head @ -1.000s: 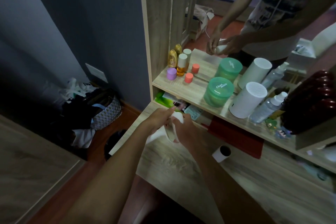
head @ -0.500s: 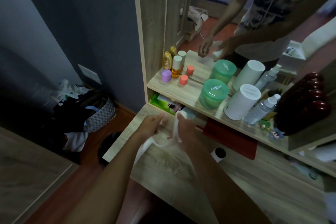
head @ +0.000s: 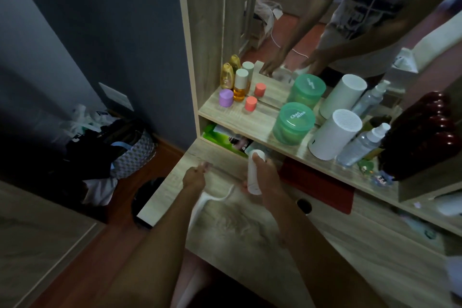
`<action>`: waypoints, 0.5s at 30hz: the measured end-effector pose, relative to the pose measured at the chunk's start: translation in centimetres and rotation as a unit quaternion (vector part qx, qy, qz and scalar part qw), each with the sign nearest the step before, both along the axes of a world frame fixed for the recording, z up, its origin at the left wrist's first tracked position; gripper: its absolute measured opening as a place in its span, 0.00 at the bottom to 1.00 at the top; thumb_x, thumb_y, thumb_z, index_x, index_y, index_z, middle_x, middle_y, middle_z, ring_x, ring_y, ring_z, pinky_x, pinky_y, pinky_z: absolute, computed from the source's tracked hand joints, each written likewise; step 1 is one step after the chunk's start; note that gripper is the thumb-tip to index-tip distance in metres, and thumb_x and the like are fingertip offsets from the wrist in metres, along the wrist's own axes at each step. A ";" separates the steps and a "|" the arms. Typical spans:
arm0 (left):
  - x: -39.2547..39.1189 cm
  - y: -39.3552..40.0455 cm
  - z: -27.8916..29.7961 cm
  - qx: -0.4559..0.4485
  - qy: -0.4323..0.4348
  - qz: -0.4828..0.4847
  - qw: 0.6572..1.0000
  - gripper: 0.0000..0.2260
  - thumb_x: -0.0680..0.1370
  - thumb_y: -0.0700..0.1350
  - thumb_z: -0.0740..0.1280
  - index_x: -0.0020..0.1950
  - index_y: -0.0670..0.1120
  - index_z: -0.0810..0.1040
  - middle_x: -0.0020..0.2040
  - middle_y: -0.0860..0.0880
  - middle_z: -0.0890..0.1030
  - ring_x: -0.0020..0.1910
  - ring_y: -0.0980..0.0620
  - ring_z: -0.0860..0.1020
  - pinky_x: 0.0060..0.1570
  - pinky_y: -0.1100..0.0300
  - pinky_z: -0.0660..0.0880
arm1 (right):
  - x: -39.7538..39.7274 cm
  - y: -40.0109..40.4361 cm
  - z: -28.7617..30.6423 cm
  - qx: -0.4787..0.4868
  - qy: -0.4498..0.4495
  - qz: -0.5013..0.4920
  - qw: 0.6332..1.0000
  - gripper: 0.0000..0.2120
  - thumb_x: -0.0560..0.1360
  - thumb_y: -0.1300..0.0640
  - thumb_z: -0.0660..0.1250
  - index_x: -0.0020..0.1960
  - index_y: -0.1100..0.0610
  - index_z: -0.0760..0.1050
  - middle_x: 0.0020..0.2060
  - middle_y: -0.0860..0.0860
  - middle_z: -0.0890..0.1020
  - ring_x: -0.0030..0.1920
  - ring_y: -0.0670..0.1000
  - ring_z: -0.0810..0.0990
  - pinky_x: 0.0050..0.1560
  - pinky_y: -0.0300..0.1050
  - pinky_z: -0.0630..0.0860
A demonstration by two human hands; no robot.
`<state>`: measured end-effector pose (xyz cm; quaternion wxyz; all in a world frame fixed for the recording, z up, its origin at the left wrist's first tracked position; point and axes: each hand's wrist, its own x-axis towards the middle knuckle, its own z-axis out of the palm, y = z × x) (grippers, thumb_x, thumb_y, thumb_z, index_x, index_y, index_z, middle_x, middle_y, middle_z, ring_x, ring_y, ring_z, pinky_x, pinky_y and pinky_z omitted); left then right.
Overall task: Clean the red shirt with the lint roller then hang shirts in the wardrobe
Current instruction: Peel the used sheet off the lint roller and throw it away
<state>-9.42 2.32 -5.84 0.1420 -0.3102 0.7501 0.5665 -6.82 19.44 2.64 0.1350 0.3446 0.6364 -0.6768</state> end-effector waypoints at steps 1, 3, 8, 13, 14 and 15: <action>0.1 0.0 -0.4 -0.022 -0.011 0.030 0.999 0.23 0.82 0.54 0.56 0.54 0.36 0.79 0.54 0.34 0.80 0.52 0.37 0.79 0.54 0.49 0.76 | 0.2 0.4 0.0 -0.029 -0.008 0.004 1.000 0.21 0.78 0.47 0.62 0.65 0.58 0.65 0.52 0.62 0.73 0.41 0.59 0.77 0.25 0.43 0.76; 0.3 0.3 -0.9 -0.041 -0.025 0.086 0.995 0.26 0.82 0.55 0.54 0.57 0.34 0.79 0.56 0.35 0.80 0.55 0.38 0.78 0.54 0.50 0.74 | 0.7 1.1 -0.3 -0.063 -0.032 0.003 0.998 0.19 0.79 0.49 0.62 0.65 0.58 0.65 0.47 0.62 0.74 0.35 0.56 0.75 0.22 0.40 0.73; 0.6 2.3 -1.7 -0.095 -0.026 0.092 0.991 0.26 0.83 0.55 0.53 0.54 0.33 0.80 0.53 0.36 0.81 0.55 0.39 0.79 0.54 0.53 0.71 | 1.7 2.0 -1.8 -0.088 -0.048 -0.023 0.995 0.18 0.79 0.51 0.61 0.66 0.56 0.65 0.36 0.58 0.75 0.30 0.53 0.75 0.23 0.39 0.72; 0.6 3.7 -1.1 -0.210 -0.030 0.037 0.976 0.22 0.81 0.56 0.57 0.63 0.41 0.77 0.63 0.40 0.76 0.63 0.42 0.72 0.62 0.51 0.65 | 2.1 2.1 -1.7 -0.067 -0.013 -0.036 0.997 0.12 0.79 0.51 0.62 0.60 0.55 0.65 0.37 0.57 0.76 0.32 0.53 0.76 0.23 0.40 0.74; 0.9 4.0 -0.6 -0.228 -0.021 0.035 0.973 0.22 0.80 0.56 0.58 0.66 0.42 0.75 0.68 0.40 0.72 0.67 0.42 0.69 0.64 0.51 0.63 | 2.0 1.9 -1.6 -0.057 0.002 -0.040 0.998 0.13 0.79 0.51 0.62 0.60 0.54 0.65 0.40 0.58 0.76 0.34 0.53 0.77 0.26 0.43 0.76; 1.3 4.5 0.1 -0.224 0.009 0.044 0.974 0.21 0.80 0.54 0.60 0.68 0.43 0.73 0.71 0.39 0.67 0.70 0.43 0.64 0.66 0.51 0.61 | 1.9 1.6 -1.5 -0.049 0.020 -0.046 0.998 0.15 0.78 0.50 0.63 0.62 0.52 0.64 0.44 0.59 0.77 0.37 0.54 0.79 0.31 0.47 0.79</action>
